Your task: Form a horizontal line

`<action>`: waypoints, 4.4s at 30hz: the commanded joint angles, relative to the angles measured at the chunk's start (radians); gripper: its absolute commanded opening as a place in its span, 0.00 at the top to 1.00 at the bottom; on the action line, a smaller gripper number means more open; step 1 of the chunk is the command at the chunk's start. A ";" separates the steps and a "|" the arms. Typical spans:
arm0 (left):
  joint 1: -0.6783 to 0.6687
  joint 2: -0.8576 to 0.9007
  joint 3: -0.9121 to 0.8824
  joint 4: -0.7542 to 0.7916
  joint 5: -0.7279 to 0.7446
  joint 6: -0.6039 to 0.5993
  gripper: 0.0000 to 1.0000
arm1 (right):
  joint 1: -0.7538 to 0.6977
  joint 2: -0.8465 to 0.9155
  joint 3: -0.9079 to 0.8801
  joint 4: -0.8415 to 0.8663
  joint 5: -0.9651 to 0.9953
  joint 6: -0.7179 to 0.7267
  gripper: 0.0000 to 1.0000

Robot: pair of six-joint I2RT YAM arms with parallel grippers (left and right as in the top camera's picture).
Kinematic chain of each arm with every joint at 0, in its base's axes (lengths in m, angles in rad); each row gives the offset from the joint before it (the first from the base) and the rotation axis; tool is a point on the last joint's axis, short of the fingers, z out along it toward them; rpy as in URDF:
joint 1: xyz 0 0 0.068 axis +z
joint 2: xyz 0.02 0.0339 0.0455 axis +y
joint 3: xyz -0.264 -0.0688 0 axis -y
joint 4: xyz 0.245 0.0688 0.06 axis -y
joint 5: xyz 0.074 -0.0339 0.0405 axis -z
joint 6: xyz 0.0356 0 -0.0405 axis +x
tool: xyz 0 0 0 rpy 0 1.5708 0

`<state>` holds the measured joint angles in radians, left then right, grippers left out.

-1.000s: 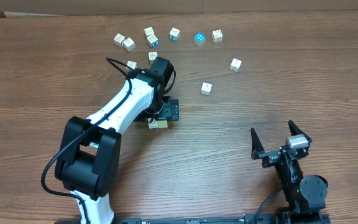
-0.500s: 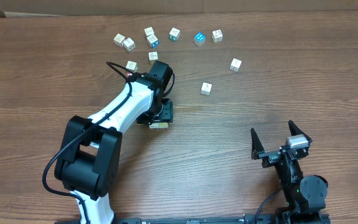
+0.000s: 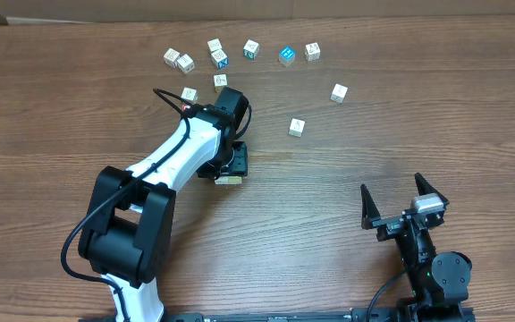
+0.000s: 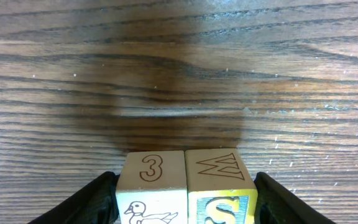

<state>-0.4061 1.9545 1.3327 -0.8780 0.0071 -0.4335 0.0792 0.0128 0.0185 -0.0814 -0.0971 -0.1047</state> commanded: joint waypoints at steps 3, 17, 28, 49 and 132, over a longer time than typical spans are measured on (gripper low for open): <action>0.000 0.003 -0.005 0.001 -0.018 0.016 0.23 | -0.003 -0.010 -0.010 0.005 0.001 -0.001 0.00; 0.026 0.003 -0.005 0.137 -0.078 -0.013 0.07 | -0.003 -0.010 -0.010 0.005 0.001 -0.001 0.00; 0.174 0.003 -0.005 0.172 -0.153 -0.016 0.00 | -0.003 -0.010 -0.010 0.005 0.001 -0.001 0.00; 0.511 0.003 -0.004 0.150 -0.156 0.053 0.00 | -0.003 -0.010 -0.010 0.005 0.001 -0.001 0.00; 0.518 0.003 -0.004 0.151 -0.156 0.053 0.01 | -0.003 -0.010 0.062 0.171 -0.013 0.109 0.00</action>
<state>0.1150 1.9545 1.3308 -0.7277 -0.1364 -0.4072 0.0792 0.0128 0.0193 0.1055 -0.0513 -0.0139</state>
